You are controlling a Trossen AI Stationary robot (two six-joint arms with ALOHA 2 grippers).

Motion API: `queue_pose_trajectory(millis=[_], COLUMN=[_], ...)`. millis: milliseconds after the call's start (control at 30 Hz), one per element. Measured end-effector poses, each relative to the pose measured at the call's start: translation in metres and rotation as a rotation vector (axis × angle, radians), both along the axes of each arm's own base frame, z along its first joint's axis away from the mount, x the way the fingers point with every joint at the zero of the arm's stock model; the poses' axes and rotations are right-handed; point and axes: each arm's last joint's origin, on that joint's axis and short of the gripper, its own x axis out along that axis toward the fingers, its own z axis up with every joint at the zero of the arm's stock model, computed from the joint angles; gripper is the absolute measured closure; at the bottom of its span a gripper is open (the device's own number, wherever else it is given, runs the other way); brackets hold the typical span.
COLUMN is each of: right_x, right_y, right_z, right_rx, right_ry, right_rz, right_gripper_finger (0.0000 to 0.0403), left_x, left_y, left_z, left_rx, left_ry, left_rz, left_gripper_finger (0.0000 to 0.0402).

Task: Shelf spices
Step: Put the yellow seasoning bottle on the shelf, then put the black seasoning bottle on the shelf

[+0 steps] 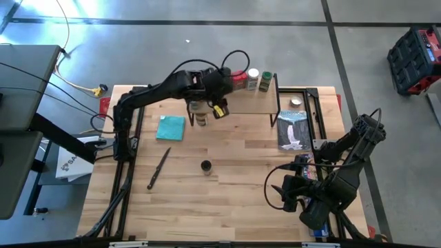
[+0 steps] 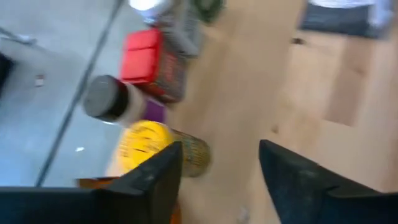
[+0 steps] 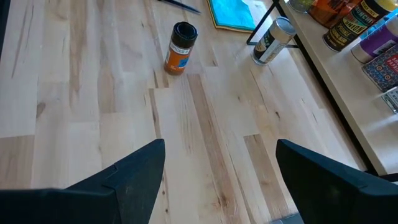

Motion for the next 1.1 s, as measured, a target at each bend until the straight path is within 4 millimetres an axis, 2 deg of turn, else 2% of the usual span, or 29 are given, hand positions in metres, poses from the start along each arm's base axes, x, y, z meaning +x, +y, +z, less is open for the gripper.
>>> queue_pose_trajectory(millis=[133, 333, 400, 633, 767, 1100], right_x=[0.0, 0.0, 0.0, 0.0, 0.0, 0.0], right_y=[0.0, 0.0, 0.0, 0.0, 0.0, 0.0], right_z=[0.0, 0.0, 0.0, 0.0, 0.0, 0.0], right_rx=[0.0, -0.004, -0.004, -0.002, -0.002, -0.002], right_ry=[0.0, -0.007, -0.007, -0.008, -0.008, -0.008], right_rz=[0.0, -0.001, -0.002, -0.001, -0.001, -0.001], right_gripper_finger=[0.01, 0.01, 0.01, 0.01, 0.01, 0.01], left_x=[-0.003, 0.007, 0.013, 0.025, 0.029, 0.033], left_y=[-0.006, 0.002, 0.006, 0.032, 0.04, 0.045], left_z=[-0.005, -0.026, -0.035, -0.065, -0.076, -0.079], left_rx=[-0.065, -0.001, 0.009, 0.036, 0.082, 0.114], left_ry=[0.054, 0.191, 0.228, 0.318, 0.369, 0.341], left_rz=[-0.037, -0.068, -0.076, -0.003, 0.027, 0.077], left_gripper_finger=[0.0258, 0.0367, 0.0391, 0.0395, 0.04, 0.0401])
